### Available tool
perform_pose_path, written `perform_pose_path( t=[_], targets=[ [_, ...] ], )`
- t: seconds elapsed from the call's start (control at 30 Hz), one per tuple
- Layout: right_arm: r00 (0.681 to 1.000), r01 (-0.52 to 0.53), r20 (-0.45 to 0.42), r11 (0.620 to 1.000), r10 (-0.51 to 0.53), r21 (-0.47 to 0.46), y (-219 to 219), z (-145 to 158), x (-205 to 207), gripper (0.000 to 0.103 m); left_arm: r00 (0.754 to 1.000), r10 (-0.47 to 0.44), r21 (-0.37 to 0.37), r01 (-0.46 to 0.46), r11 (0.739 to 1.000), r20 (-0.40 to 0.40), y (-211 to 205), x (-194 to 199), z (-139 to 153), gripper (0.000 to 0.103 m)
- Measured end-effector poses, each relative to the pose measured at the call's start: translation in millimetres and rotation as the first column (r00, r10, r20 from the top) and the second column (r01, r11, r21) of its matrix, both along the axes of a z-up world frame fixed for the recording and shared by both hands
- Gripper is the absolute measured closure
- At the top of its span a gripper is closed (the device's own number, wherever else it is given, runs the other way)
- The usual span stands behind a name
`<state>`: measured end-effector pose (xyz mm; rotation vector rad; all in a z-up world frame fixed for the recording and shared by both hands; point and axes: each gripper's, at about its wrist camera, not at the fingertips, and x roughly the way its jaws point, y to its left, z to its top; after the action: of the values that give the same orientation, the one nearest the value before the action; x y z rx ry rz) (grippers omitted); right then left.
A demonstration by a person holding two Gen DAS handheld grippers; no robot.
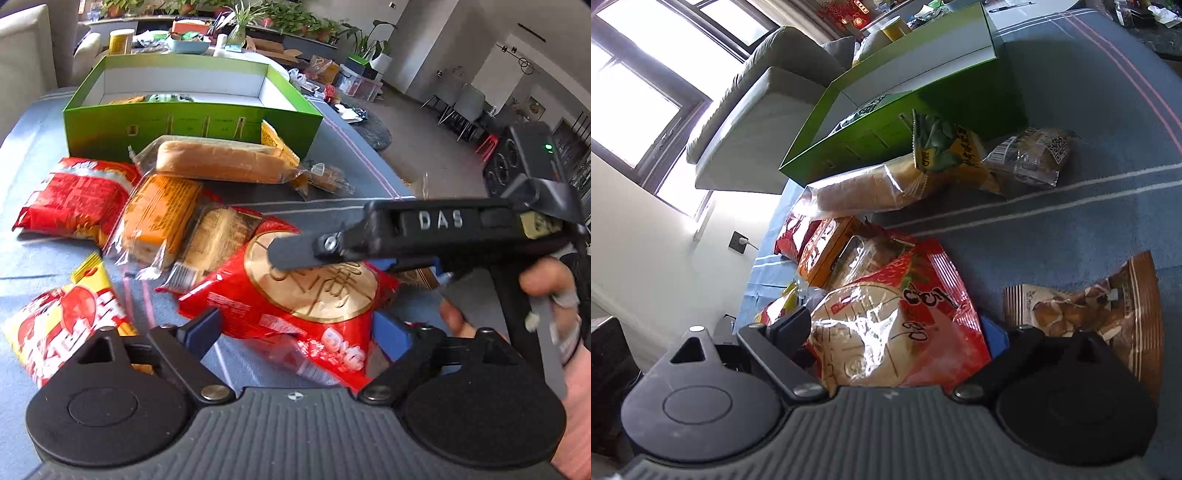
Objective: Organize snacks
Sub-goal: 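Grasp the red cracker bag with the right gripper and lift it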
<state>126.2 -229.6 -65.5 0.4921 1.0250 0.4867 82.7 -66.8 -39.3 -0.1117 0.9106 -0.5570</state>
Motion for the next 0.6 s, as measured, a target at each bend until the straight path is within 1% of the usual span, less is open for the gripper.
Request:
perform_pose_path(
  t=[0.03,0.07,0.1,0.13,0.17,0.2,0.27,0.3,0.4,0.43,0.47,0.5,0.57,0.6],
  targets=[
    [1.000,0.000,0.004,1.000,0.000,-0.006,1.6,0.3,-1.6,0.007,1.000,0.005,0.018,-0.005,1.000,0.005,-2.4,1.4,-2.2,0.016],
    [1.000,-0.002,0.007,1.000,0.002,-0.009,3.8,-0.6,-3.3,0.010,1.000,0.008,0.030,-0.008,1.000,0.008,-4.8,3.2,-3.2,0.016],
    [1.000,-0.002,0.008,1.000,0.002,-0.006,5.0,-0.5,-4.9,0.017,1.000,0.009,0.034,-0.009,0.999,0.012,-6.1,4.6,-4.2,0.016],
    [1.000,-0.003,0.006,1.000,0.002,0.002,5.4,-1.5,-7.1,0.022,1.000,0.010,0.036,-0.011,0.999,0.027,-7.2,4.7,-3.7,0.016],
    [1.000,-0.002,0.005,1.000,0.002,0.006,6.4,-1.3,-9.3,0.025,0.998,0.002,0.033,-0.004,0.999,0.055,-8.0,3.1,-1.7,0.022],
    [1.000,0.003,0.013,1.000,-0.003,0.002,7.6,0.5,-11.9,0.029,0.997,-0.017,0.025,0.015,1.000,0.079,-8.7,1.8,1.3,0.022],
    [0.999,-0.005,0.032,1.000,0.004,0.016,8.3,7.0,-18.6,0.029,0.986,-0.055,0.015,0.054,0.998,0.159,-11.3,-7.7,14.5,0.027],
    [0.999,-0.008,0.042,1.000,0.006,0.029,8.5,10.8,-21.4,0.029,0.978,-0.069,0.031,0.064,0.997,0.196,-14.0,-12.2,22.3,0.025],
    [0.993,-0.017,0.116,0.997,0.008,0.072,7.6,33.4,-30.6,0.031,0.955,-0.089,0.079,0.069,0.994,0.282,-20.7,-17.7,38.8,0.026],
    [0.990,-0.008,0.139,0.997,-0.002,0.072,6.8,40.0,-32.3,0.031,0.953,-0.093,0.082,0.072,0.994,0.288,-20.8,-15.9,40.9,0.026],
    [0.987,0.002,0.163,0.998,-0.011,0.055,7.5,46.3,-32.5,0.032,0.957,-0.087,0.072,0.070,0.995,0.277,-18.9,-12.4,41.4,0.030],
    [0.984,0.012,0.175,1.000,-0.016,0.029,7.1,48.8,-31.3,0.032,0.965,-0.063,0.052,0.051,0.997,0.255,-14.8,-8.5,40.7,0.030],
    [0.988,0.037,0.151,0.999,-0.036,-0.007,2.5,43.3,-26.1,0.032,0.976,-0.006,0.023,0.001,1.000,0.219,-3.3,-5.2,40.0,0.030],
    [0.990,0.043,0.132,0.999,-0.042,-0.002,-1.3,38.2,-23.7,0.031,0.981,-0.010,0.021,0.007,1.000,0.195,0.5,-4.9,38.3,0.029]
  ],
)
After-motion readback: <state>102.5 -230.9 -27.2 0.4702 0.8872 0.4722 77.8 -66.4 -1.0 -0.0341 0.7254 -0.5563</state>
